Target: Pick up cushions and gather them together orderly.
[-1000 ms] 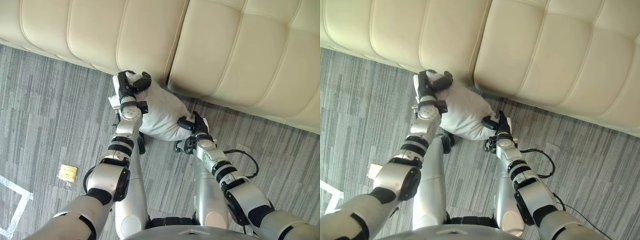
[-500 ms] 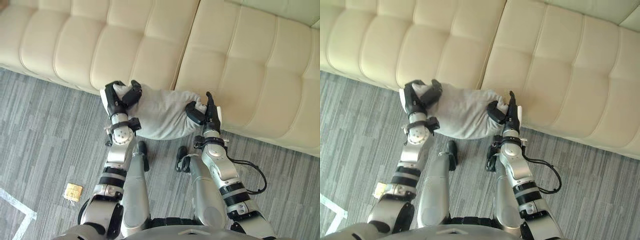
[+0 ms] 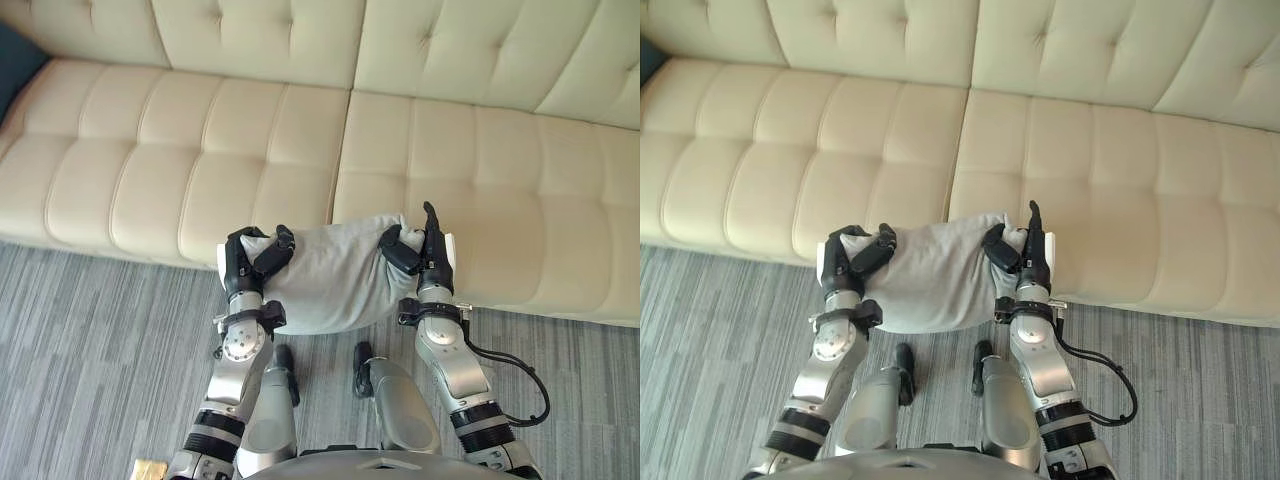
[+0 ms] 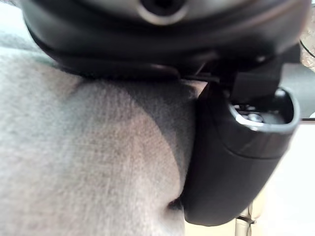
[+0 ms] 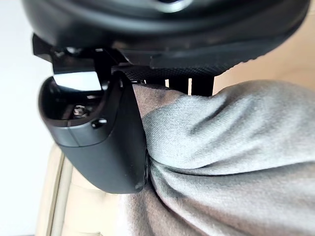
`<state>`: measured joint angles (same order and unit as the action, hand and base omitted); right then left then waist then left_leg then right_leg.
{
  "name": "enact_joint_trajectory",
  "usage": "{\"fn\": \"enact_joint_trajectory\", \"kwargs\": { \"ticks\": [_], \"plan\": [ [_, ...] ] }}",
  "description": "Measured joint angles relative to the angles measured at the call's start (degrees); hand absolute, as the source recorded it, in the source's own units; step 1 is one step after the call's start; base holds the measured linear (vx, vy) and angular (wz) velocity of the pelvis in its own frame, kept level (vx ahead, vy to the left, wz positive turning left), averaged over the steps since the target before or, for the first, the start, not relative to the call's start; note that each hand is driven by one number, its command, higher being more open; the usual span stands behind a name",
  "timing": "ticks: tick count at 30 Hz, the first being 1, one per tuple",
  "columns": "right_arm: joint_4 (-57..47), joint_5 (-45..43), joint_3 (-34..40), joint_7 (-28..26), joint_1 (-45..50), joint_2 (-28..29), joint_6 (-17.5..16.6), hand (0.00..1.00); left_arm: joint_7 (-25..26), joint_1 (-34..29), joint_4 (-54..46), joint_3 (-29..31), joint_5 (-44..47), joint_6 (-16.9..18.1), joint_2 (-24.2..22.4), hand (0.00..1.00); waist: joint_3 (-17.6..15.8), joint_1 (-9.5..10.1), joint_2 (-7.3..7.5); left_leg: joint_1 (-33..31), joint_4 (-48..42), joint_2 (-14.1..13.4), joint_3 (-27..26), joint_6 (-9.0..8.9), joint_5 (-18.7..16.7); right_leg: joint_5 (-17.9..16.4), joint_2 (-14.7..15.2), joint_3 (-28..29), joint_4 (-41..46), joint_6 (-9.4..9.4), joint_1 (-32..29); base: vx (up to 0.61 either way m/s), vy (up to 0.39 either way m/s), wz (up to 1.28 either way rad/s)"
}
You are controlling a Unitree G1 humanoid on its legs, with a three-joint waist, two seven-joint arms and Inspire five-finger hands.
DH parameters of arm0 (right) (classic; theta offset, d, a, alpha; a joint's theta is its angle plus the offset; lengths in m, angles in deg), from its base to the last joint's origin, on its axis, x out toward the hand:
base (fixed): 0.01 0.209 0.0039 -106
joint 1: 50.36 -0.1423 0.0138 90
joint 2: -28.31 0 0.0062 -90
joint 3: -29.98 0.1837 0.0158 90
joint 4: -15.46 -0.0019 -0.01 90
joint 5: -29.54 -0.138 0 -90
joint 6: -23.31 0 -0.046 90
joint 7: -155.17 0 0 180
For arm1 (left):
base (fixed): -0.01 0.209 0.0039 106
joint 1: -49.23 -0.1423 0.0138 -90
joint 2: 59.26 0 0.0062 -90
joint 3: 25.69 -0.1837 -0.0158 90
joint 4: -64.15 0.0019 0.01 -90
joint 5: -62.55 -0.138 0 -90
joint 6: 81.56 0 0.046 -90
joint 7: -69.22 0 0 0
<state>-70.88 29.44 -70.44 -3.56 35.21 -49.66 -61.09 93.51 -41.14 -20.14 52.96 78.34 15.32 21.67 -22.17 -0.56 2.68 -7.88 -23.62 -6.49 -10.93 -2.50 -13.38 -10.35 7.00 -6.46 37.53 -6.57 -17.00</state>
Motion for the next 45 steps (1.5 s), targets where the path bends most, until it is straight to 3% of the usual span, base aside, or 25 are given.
{"fn": "enact_joint_trajectory", "kwargs": {
  "ticks": [2,3,4,5,7,8,9,10,11,12,13,15,17,19,21,22,23,25,26,27,28,33,37,40,45],
  "plan": [
    [0.08,0.0,0.03,-0.21,0.69,-0.55,0.0,0.0,-0.09,-1.01,-0.03,-1.01,-0.01,0.0,0.09,0.0,0.63,-0.4,0.17,2.46,-0.18,0.6,-0.11,0.98,-1.85,1.61,1.93,-1.24,4.98,-2.48,-0.41,0.07,0.091,-0.09],
    [0.08,0.0,0.19,-0.26,0.68,-0.75,-0.01,0.0,-0.13,-1.08,-0.21,-1.39,-0.02,0.0,0.09,0.0,0.93,-0.66,0.39,3.41,0.9,1.07,0.0,1.47,-1.93,3.59,2.77,-1.43,7.76,-2.21,-1.67,0.07,0.079,0.05],
    [0.36,-0.01,0.21,-0.38,0.71,-0.79,-0.05,0.0,-0.21,-1.39,-0.58,-1.41,-0.03,0.03,0.23,0.0,1.72,-1.11,0.82,4.15,2.51,1.66,0.57,2.22,-1.79,3.86,3.27,-2.1,9.22,-0.09,-3.45,0.13,0.043,0.06],
    [0.62,-0.02,0.21,-0.56,0.69,-0.83,-0.06,0.0,-0.24,-1.48,-0.59,-1.44,-0.03,0.03,0.35,0.0,2.15,-1.28,0.89,4.39,3.16,1.7,0.58,2.26,-1.76,2.47,3.2,-2.25,8.55,0.77,-3.47,0.12,0.023,0.0],
    [0.72,-0.02,0.21,-1.44,0.65,-1.27,-0.18,0.0,-0.25,-1.48,-0.63,-1.44,-0.02,0.05,0.77,0.0,2.98,-1.25,0.26,6.13,5.89,1.62,0.55,2.06,-1.44,0.28,1.79,-2.88,-0.18,2.34,-3.63,0.16,-0.016,-0.11],
    [0.98,-0.04,0.19,-1.72,0.75,-1.54,-0.18,0.0,-0.26,-1.55,-0.63,-1.45,-0.01,0.05,0.77,0.0,3.26,-1.43,0.01,7.27,6.56,1.67,0.13,1.07,-0.85,1.02,0.8,-2.93,-5.46,2.83,-3.44,0.31,-0.063,-0.04],
    [1.08,-0.11,0.17,-2.15,1.33,-1.72,-0.18,0.0,-0.58,-1.79,-0.8,-1.44,0.0,0.04,0.78,0.0,4.26,-1.48,0.48,7.76,5.69,2.31,0.42,0.33,-1.5,5.23,0.18,-3.18,-12.98,5.12,-2.4,0.26,-0.078,0.09],
    [1.14,-0.14,0.19,-2.34,1.72,-2.06,-0.24,0.0,-0.74,-1.96,-0.84,-1.45,-0.04,0.08,0.36,0.0,4.89,-1.83,0.03,7.83,4.22,2.22,1.14,-0.15,-2.82,7.66,-0.36,-2.83,-13.86,7.13,-2.11,0.41,-0.105,0.06],
    [1.21,-0.25,0.18,-2.45,2.38,-3.11,-0.24,0.0,-1.1,-2.76,-0.9,-1.74,0.0,0.03,-0.77,0.0,6.42,-1.97,-3.09,7.53,3.26,-0.21,2.33,-1.2,-3.73,7.7,-1.88,-4.79,-14.14,7.72,-1.48,0.38,-0.096,0.07],
    [1.2,-0.27,0.22,-2.45,3.09,-3.69,-0.24,0.0,-1.7,-3.13,-0.89,-1.94,0.02,0.02,-1.26,0.0,7.72,-2.35,-5.04,8.05,3.48,-1.65,3.25,-1.83,-3.57,7.16,-3.34,-5.9,-15.84,8.38,0.12,0.38,-0.088,0.03],
    [1.2,-0.31,0.22,-2.46,3.33,-3.88,-0.24,0.0,-2.0,-3.16,-0.89,-1.94,0.02,0.02,-1.39,0.0,8.01,-2.62,-5.52,8.22,3.34,-2.06,3.74,-2.42,-3.24,6.99,-3.82,-6.3,-16.53,8.64,0.89,0.38,-0.11,0.14],
    [0.81,-1.33,0.94,-2.46,4.82,-4.01,-0.24,0.0,-3.28,-2.94,-0.85,-2.02,0.02,0.03,-1.97,0.0,8.23,-3.02,-5.86,6.41,-5.73,-3.43,4.89,-6.22,0.02,6.61,-4.87,-7.61,-20.21,9.11,6.48,0.37,-0.155,0.23],
    [-1.23,-1.96,1.64,-2.44,6.56,-4.04,-0.23,0.0,-3.89,-3.11,-0.86,-2.3,0.02,0.08,-2.52,0.0,8.16,-2.58,-5.68,2.3,-16.67,-4.26,5.27,-6.28,3.89,6.36,-4.55,-7.45,-22.21,9.46,10.06,0.25,-0.105,0.08],
    [-5.21,-2.25,2.59,-2.32,8.83,-4.01,-0.24,0.0,-4.39,-3.15,-0.88,-3.39,0.02,0.72,-2.59,0.0,8.26,-1.53,-5.56,-3.04,-25.76,-5.62,4.48,-5.1,2.09,6.19,-4.11,-7.35,-24.31,9.45,13.67,0.18,-0.016,-0.08],
    [-8.09,-2.23,3.53,-2.25,9.13,-4.0,-0.86,0.0,-4.85,-3.1,-0.9,-3.93,0.02,0.88,-2.62,0.0,8.69,-0.64,-4.84,-7.06,-19.78,-4.51,4.75,-3.02,-0.58,5.77,-2.82,-6.21,-24.92,8.81,14.38,0.14,0.071,-0.18],
    [-8.27,-2.24,3.77,-2.24,9.07,-3.99,-1.31,0.0,-4.9,-3.15,-0.89,-4.13,0.02,0.85,-2.62,0.0,8.69,-0.45,-4.84,-7.29,-16.88,-3.89,5.62,-3.05,-0.65,5.75,-2.67,-5.96,-24.93,8.77,14.54,0.11,0.157,-0.28],
    [-8.3,-2.25,4.32,-2.23,9.02,-3.85,-1.93,0.0,-4.92,-3.41,-0.84,-4.76,0.02,0.59,-2.54,0.0,8.79,-0.07,-4.99,-6.23,-8.3,-2.47,8.12,-2.89,0.38,5.67,-2.68,-5.51,-24.93,8.26,15.16,0.08,0.149,-0.25],
    [-8.14,-2.23,4.99,-2.22,8.98,-3.74,-2.25,0.0,-5.06,-4.25,-0.84,-6.54,0.02,0.59,-2.16,0.0,10.34,0.07,-6.85,-3.26,2.94,-2.51,11.26,-3.09,7.6,3.96,-4.58,-3.64,-25.04,4.93,16.16,0.11,0.23,-0.32],
    [-7.5,-2.28,5.11,-2.22,9.09,-2.45,-2.3,0.0,-5.25,-4.38,-0.52,-6.57,0.03,0.54,-1.55,0.0,10.95,-0.09,-5.29,-2.59,3.93,-1.44,10.6,-3.13,7.81,3.77,-3.7,-2.88,-24.84,4.23,16.05,0.2,0.449,-0.68],
    [-7.42,-2.22,5.11,-2.31,9.87,-0.53,-2.62,0.0,-5.28,-5.52,-0.82,-6.58,0.03,0.58,-0.31,0.0,13.06,-0.01,-2.7,3.48,14.3,3.54,5.49,0.05,11.22,4.2,1.39,1.7,-26.52,1.62,15.9,0.17,0.371,-0.6],
    [-7.4,-2.23,5.11,-2.31,9.87,-0.59,-2.62,0.0,-5.28,-5.52,-1.23,-6.6,0.03,0.58,-0.29,0.0,13.13,-0.19,-2.69,3.72,15.14,3.87,5.09,0.11,11.7,4.82,1.59,2.07,-27.42,1.14,15.89,0.15,0.302,-0.58],
    [-7.02,-2.22,5.21,-2.26,9.86,-0.81,-2.62,0.0,-5.28,-5.52,-1.46,-8.04,0.03,0.57,-0.11,0.0,13.6,-0.88,-2.31,4.33,15.91,4.02,5.04,0.13,11.83,5.61,1.26,2.13,-28.87,1.33,16.74,0.05,0.027,-0.04],
    [-6.93,-2.19,5.22,-2.09,8.38,-0.89,-2.66,0.0,-4.77,-5.58,-4.12,-8.07,-0.02,0.11,0.41,0.0,15.1,-0.82,-1.96,9.23,24.95,4.27,3.95,0.13,15.61,6.67,0.81,2.65,-31.87,1.74,18.33,0.04,-0.006,-0.11],
    [-6.92,-2.13,5.22,-1.2,6.27,-0.96,-2.66,0.0,-4.24,-5.27,-6.55,-8.08,-0.08,0.12,0.18,0.0,15.23,-0.95,-1.79,9.41,26.05,4.21,3.74,0.12,16.29,7.47,0.58,3.01,-32.76,1.77,18.24,0.01,0.009,-0.06],
    [-5.85,-2.16,5.19,-0.53,2.13,-1.43,-3.02,0.0,-1.83,-0.69,-6.6,-8.05,-0.12,0.15,1.97,0.0,15.95,-0.87,-0.72,8.54,26.49,4.08,3.58,0.1,16.56,8.9,0.39,3.43,-35.38,1.52,18.29,0.0,0.001,-0.02]
  ]
}}
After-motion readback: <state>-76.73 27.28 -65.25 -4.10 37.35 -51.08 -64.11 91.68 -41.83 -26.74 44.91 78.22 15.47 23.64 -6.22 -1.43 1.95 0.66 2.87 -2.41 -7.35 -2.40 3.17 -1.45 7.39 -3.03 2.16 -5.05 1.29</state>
